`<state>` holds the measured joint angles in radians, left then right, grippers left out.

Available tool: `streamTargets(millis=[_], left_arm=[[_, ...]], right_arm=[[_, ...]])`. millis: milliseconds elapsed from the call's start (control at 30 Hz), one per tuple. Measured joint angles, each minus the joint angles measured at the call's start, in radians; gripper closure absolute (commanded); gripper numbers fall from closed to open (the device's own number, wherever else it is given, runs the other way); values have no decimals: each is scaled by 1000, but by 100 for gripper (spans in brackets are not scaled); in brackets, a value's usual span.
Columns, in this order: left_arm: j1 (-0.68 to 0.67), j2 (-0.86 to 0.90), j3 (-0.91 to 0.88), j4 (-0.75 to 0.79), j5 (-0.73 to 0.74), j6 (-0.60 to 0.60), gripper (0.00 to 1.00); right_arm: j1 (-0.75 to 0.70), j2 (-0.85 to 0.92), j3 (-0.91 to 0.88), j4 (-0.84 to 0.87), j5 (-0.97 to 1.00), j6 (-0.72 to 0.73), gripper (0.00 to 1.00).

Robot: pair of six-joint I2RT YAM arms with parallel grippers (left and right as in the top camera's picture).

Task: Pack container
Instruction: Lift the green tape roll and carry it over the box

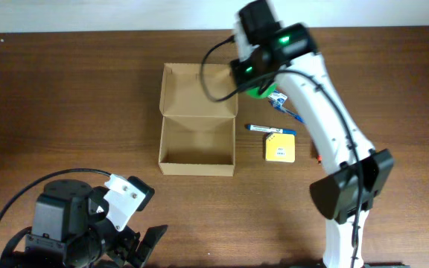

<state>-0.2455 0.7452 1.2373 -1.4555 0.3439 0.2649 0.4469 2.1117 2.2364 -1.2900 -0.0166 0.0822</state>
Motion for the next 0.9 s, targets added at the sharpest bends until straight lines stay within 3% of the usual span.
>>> streamTargets(millis=[400, 900], left_arm=[[0, 0, 0, 0, 0, 0, 0], [0, 0, 0, 0, 0, 0, 0]], right_arm=[[270, 0, -7, -16, -1, 71, 96], [368, 0, -207, 122, -3, 154, 96]])
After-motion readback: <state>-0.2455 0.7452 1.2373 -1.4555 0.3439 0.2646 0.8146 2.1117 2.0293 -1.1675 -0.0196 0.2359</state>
